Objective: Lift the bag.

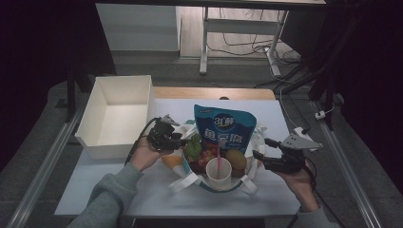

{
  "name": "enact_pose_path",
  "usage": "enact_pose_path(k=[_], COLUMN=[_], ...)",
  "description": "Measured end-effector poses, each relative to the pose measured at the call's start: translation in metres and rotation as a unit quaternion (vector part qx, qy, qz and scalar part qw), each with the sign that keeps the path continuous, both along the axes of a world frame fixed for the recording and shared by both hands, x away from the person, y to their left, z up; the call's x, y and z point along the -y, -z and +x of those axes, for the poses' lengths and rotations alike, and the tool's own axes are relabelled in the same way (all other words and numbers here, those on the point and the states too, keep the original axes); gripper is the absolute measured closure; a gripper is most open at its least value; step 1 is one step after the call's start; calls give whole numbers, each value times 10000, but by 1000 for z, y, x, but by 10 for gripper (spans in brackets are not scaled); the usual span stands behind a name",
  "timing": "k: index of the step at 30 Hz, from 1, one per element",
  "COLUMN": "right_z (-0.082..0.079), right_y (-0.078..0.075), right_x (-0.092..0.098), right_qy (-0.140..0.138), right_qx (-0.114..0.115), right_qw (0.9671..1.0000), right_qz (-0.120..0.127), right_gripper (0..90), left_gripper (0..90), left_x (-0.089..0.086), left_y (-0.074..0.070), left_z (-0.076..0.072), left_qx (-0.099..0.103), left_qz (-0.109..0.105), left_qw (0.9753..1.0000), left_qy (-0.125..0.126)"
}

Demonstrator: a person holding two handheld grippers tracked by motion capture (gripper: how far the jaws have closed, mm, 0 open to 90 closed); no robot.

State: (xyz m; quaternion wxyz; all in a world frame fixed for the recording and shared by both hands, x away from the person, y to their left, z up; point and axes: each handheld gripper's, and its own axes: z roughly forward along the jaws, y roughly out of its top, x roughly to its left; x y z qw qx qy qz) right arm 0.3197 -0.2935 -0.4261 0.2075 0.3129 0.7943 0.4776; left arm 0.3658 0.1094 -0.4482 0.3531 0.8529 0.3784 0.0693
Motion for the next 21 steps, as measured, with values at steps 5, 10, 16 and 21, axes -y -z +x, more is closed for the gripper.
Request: enact_pose_path(k=[5, 10, 16, 21], right_z=[2, 8, 22, 33], right_y=[2, 8, 25, 39], right_x=[-2, -9, -13, -13], right_qy=[57, 415, 699, 871], right_qx=[-73, -271, -581, -922], right_qw=[9999, 9982, 9946, 9900], right_qz=[-70, -332, -504, -616], right_gripper=[315, 320, 330, 366], left_gripper=[776, 846, 871, 876], left_x=[-2, -4, -4, -6], left_y=[7, 9, 7, 4], left_z=[1, 1, -1, -4], left_qx=[-270, -377, -278, -174], left_qz=[49, -7, -30, -69], left_qw=[9995, 9990, 9993, 9994], left_qy=[175, 236, 266, 284])
